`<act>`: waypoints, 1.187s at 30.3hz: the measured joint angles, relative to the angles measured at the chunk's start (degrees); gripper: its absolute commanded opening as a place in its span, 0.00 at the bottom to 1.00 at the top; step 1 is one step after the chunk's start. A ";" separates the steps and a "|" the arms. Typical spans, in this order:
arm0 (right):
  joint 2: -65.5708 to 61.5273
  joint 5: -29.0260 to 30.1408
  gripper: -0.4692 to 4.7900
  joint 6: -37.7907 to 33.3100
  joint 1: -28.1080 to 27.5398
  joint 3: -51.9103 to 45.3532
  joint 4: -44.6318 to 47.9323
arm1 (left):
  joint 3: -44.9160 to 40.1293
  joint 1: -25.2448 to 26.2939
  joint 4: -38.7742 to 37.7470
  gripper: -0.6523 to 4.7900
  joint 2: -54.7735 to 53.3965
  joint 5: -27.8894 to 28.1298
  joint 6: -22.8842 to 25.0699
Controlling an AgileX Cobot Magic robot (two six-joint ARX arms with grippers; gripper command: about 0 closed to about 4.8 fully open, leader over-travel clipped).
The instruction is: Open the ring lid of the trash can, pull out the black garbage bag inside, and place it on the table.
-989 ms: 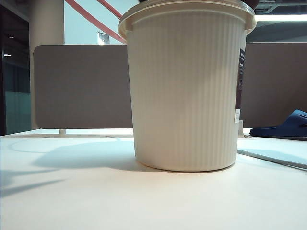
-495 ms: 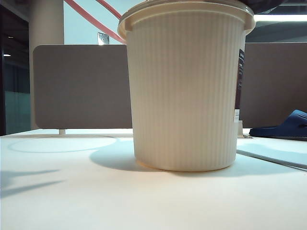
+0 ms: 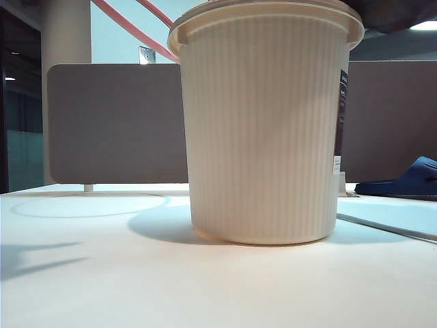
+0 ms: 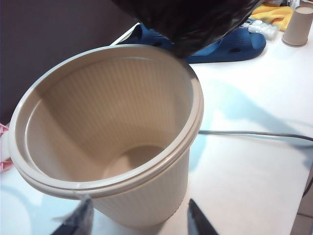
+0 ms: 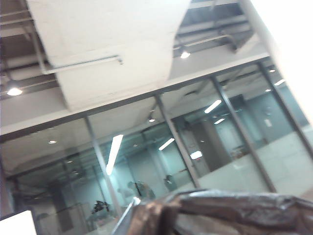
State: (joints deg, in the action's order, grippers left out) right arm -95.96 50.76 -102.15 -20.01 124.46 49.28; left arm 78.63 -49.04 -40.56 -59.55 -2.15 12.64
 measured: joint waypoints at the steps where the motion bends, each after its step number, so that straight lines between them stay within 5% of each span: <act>1: 0.00 0.13 0.09 0.02 -0.59 -0.02 -0.26 | 0.00 0.00 -0.02 0.57 0.00 0.00 0.26; 13: -1.75 4.46 0.09 3.50 -3.19 -0.22 -1.77 | -0.44 0.28 0.09 0.57 0.00 0.02 1.95; 22: -2.05 10.21 0.09 17.46 -3.23 -1.53 -13.29 | -3.04 0.28 0.07 0.57 0.00 0.02 2.14; 36: -2.23 11.21 0.09 40.57 -3.17 -1.66 -39.82 | -3.04 0.28 0.98 0.57 0.00 0.02 2.14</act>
State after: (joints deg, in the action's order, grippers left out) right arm -98.19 61.98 -61.58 -23.18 122.80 9.45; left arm 75.59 -48.75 -39.57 -59.55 -2.13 14.79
